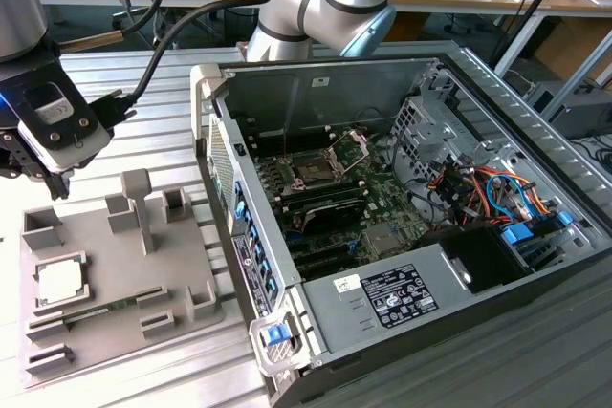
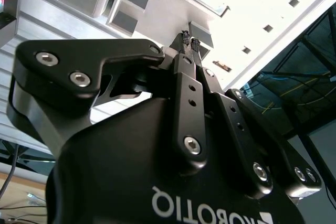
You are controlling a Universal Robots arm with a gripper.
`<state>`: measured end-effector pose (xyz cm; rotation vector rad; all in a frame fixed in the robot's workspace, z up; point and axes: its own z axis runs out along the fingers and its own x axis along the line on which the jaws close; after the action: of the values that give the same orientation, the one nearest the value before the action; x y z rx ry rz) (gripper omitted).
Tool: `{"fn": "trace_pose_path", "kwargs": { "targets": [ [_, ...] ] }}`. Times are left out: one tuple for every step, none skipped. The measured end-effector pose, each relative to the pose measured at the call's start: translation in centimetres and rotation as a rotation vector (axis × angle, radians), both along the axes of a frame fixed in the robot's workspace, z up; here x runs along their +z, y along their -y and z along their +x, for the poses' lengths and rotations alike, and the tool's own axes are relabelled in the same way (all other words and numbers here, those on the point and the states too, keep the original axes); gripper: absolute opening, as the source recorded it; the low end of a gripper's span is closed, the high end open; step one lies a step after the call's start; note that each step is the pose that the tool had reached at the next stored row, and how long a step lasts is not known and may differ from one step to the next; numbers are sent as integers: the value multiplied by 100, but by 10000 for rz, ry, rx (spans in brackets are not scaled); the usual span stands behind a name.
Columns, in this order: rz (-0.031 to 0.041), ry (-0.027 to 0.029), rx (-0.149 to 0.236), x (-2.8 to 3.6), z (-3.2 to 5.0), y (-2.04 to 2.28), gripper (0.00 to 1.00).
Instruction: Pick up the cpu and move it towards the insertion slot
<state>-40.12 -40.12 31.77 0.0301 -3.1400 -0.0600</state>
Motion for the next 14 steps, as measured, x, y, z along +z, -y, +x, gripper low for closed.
{"fn": "trace_pose_path", "kwargs": {
  "targets": [
    [-1, 0, -1, -1, 0, 0, 11],
    [0, 0, 0, -3, 0, 0, 11],
    [0, 0, 0, -5, 0, 0, 11],
    [0, 0, 0, -7, -1, 0, 11],
    [-1, 0, 0, -9, -1, 0, 11],
    [0, 0, 0, -11, -1, 0, 11],
    [0, 0, 0, -12, -1, 0, 11],
    [0, 0, 0, -14, -1, 0, 11],
    [0, 0, 0, -15, -1, 0, 11],
    [0, 0, 0, -17, -1, 0, 11],
    [0, 0, 0, -19, -1, 0, 11],
    [0, 0, 0, -20, -1, 0, 11],
    [0, 0, 0, -25, -2, 0, 11],
    [0, 0, 0, -29, -2, 0, 11]
  ]
}}
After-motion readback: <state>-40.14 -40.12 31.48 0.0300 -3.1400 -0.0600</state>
